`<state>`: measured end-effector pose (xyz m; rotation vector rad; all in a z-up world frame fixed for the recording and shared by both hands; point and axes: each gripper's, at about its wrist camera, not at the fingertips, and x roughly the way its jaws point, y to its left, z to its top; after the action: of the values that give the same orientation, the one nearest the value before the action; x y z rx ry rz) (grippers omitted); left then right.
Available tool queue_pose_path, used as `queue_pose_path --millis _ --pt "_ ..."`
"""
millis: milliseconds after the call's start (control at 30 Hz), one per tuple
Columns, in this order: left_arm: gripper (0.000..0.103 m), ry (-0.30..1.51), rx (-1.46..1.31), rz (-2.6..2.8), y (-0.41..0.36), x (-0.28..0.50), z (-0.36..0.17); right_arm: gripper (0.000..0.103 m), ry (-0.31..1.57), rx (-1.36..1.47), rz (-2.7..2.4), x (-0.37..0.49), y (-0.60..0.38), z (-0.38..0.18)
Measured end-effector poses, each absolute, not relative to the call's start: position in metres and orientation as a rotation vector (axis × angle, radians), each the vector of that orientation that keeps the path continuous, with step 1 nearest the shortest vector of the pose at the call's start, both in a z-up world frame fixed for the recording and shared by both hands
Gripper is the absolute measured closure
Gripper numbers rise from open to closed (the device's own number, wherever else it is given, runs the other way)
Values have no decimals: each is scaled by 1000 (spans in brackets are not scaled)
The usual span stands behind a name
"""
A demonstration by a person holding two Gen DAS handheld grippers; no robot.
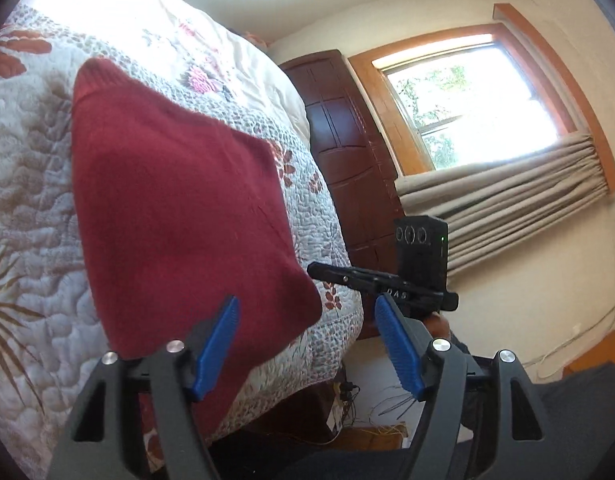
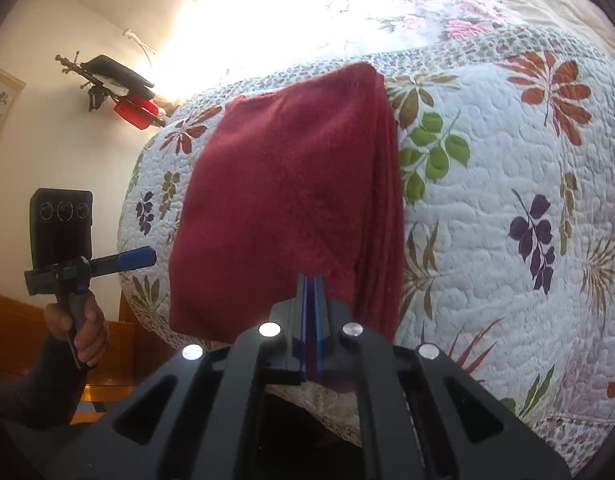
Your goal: Fold small clothes
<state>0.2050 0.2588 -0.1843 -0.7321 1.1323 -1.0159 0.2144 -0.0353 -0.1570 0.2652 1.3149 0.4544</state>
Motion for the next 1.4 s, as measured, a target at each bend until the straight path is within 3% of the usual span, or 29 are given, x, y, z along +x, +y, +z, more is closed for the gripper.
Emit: queue_pose_path --millis 67,133,200,333,433,633,700,733,767,800,833,867,967,1300,1400 --pt "33 1224 -701 -984 249 207 -211 103 1366 230 398 211 -33 -179" --pt "45 1304 -666 -960 238 210 -239 103 1402 188 335 211 -34 -199" --pt "46 1308 -646 -961 236 208 -234 103 1390 216 316 206 -34 -195" --pt "28 1191 -628 -1003 247 189 -186 98 1274 223 332 185 -27 -151" --pt "19 1168 -567 -927 248 174 -181 98 1263 155 348 173 -12 -150" --pt "19 1247 -444 -614 225 169 -210 103 1329 39 320 179 5 -202" --pt "19 1206 -424 -547 224 157 -194 97 1292 60 336 175 5 -188" --pt "18 1167 -398 -493 227 148 -183 84 1265 54 343 169 5 -177" --pt "15 1112 -355 -433 229 138 -166 63 1239 38 340 162 5 -165" --pt "5 1049 -305 -386 232 125 -150 50 1215 5 319 153 5 -154" --pt "4 989 -261 -335 232 112 -132 29 1187 -32 289 143 6 -141" --pt "4 947 -235 -276 235 97 -114 18 1156 -54 268 131 6 -127" --pt "4 893 -253 -148 238 58 -72 9 1060 -63 186 93 -3 -83" --pt "4 799 -131 -137 211 -32 79 3 644 28 124 -13 -21 91" --pt "4 763 -131 -153 205 -53 97 3 668 -32 89 -24 -22 107"
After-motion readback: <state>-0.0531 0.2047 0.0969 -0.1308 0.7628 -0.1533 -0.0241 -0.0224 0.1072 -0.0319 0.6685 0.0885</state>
